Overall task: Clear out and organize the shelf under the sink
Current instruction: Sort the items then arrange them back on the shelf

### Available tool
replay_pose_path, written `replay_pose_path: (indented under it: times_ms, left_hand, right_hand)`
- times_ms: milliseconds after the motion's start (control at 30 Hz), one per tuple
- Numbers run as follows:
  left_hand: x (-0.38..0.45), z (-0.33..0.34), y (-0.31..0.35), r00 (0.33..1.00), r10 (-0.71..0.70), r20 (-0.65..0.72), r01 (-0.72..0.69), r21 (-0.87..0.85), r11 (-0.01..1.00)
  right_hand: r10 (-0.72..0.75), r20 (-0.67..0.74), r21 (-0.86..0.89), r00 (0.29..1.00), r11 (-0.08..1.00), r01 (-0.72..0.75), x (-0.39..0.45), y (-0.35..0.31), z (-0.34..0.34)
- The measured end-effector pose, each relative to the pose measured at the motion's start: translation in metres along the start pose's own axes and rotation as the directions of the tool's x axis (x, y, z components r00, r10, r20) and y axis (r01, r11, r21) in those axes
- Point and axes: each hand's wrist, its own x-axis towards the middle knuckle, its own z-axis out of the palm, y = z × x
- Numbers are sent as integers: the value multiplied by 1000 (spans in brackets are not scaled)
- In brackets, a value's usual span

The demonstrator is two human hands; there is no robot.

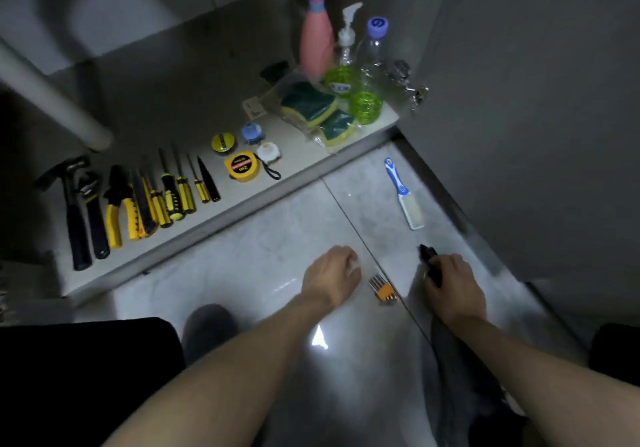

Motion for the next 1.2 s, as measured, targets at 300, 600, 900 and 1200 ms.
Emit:
replay_pose_path:
  times_ms: [300, 600, 900, 1200]
  left_hand:
    - [-1, 83, 36, 978, -209, 21, 207, 73, 976]
    - [1, 85, 21, 971, -238, 0, 221, -369, 903]
    - [1, 6, -47, 944, -286, -165, 168, -507, 845]
    - [4, -156, -61, 764, -263, -589, 63, -337, 939]
  right_hand:
    - [162, 124, 114, 979, 978, -177, 23, 27, 12]
    - [131, 89, 290, 987, 945, -152, 37, -2, 18]
    - [25, 4, 542, 1000, 840, -23, 55, -96, 18]
    - [-113, -127, 619, 985, 767, 167, 76, -197, 6]
